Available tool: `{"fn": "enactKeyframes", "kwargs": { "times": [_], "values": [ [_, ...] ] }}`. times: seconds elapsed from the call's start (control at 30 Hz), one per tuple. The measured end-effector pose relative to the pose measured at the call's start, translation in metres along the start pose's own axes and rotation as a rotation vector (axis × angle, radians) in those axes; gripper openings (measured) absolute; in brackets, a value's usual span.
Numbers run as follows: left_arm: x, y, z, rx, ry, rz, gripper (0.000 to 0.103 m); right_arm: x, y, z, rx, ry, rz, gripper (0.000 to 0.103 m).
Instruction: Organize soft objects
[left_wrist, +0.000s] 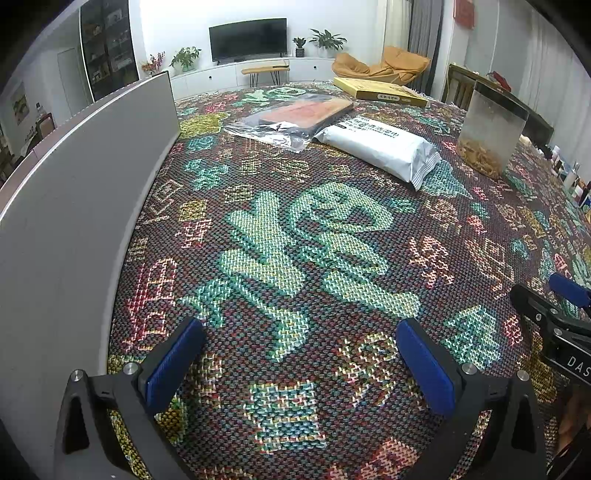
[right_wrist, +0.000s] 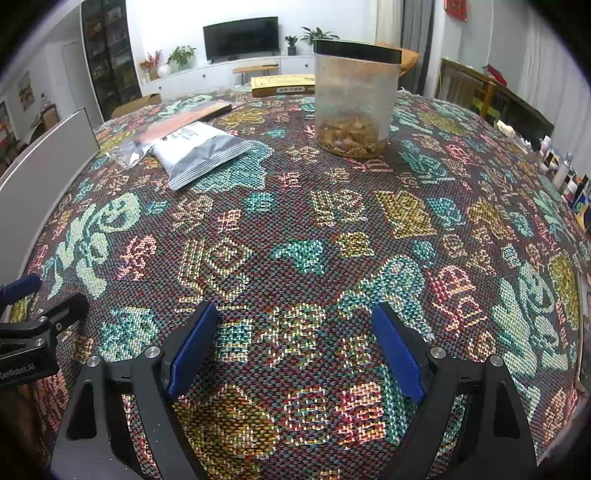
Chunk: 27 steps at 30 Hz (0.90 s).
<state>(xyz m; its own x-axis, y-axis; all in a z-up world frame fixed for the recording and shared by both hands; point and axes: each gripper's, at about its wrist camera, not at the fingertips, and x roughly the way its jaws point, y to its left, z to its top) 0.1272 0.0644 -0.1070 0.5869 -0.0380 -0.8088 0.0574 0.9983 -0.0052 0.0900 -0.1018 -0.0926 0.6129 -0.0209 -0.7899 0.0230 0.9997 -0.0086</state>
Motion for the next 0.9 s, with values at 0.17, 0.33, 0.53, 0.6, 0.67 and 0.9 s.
{"fn": "enactKeyframes", "kwargs": {
  "times": [0.17,0.33,0.53,0.6,0.67,0.9],
  "values": [
    [0.0,0.0,0.0,0.0,0.0,0.0,0.103,0.0,0.0,0.0,0.0,0.0,0.0,0.088],
    [0.0,0.0,0.0,0.0,0.0,0.0,0.103,0.0,0.0,0.0,0.0,0.0,0.001,0.088],
    [0.0,0.0,0.0,0.0,0.001,0.001,0.103,0.0,0.0,0.0,0.0,0.0,0.001,0.088],
    [0.0,0.0,0.0,0.0,0.0,0.001,0.103,0.0,0.0,0.0,0.0,0.0,0.001,0.088],
    [0.0,0.0,0.0,0.001,0.001,0.001,0.103,0.0,0.0,0.0,0.0,0.0,0.001,0.088],
    [0.0,0.0,0.0,0.001,0.001,0.001,0.103,0.0,0.0,0.023,0.003,-0.038,0.117,0.087]
  ]
}}
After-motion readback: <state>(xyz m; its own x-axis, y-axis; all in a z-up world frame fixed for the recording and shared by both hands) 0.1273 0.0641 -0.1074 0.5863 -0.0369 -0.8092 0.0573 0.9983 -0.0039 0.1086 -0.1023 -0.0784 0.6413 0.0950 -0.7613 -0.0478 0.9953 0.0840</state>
